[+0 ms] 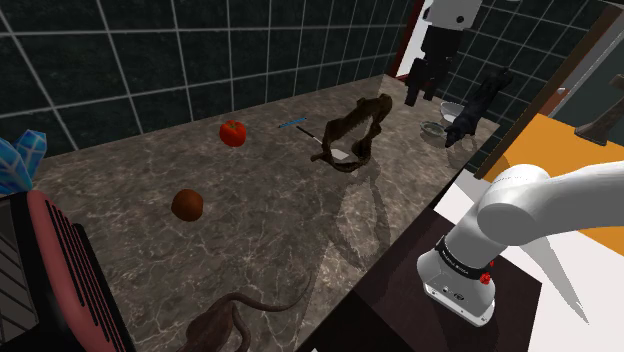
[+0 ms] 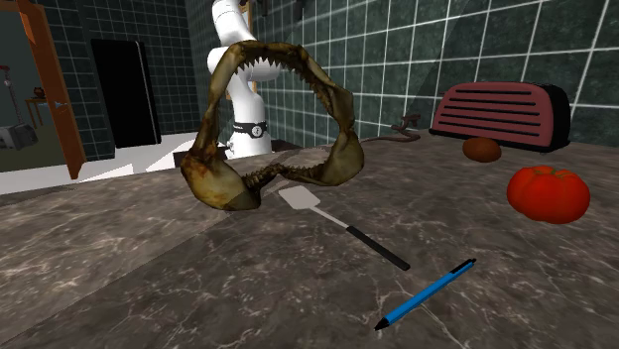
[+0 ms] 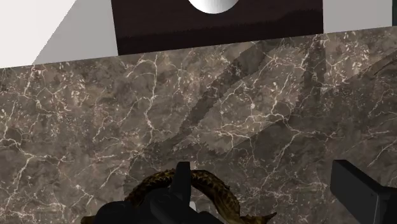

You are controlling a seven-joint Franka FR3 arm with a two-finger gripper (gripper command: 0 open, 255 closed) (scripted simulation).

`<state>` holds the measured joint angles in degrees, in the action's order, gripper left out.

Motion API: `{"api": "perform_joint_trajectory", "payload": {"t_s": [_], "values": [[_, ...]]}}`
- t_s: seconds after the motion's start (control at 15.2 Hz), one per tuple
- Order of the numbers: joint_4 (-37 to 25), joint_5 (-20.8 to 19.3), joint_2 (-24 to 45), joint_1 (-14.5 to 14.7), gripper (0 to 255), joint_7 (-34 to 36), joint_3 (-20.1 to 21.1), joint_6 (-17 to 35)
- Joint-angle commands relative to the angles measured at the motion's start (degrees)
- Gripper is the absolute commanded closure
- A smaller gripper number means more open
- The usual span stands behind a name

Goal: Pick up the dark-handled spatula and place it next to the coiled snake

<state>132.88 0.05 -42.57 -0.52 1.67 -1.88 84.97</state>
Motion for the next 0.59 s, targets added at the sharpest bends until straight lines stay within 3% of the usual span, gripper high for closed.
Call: {"api": "perform_joint_trajectory", "payload": {"t_s": [0.0,0.53], "values": [[0.0,0.0,0.0,0.0,0,0.0,0.0,0.0],[3.8,-1.4,10.7,-0.4,0,-3.0,-2.3,16.4]]}}
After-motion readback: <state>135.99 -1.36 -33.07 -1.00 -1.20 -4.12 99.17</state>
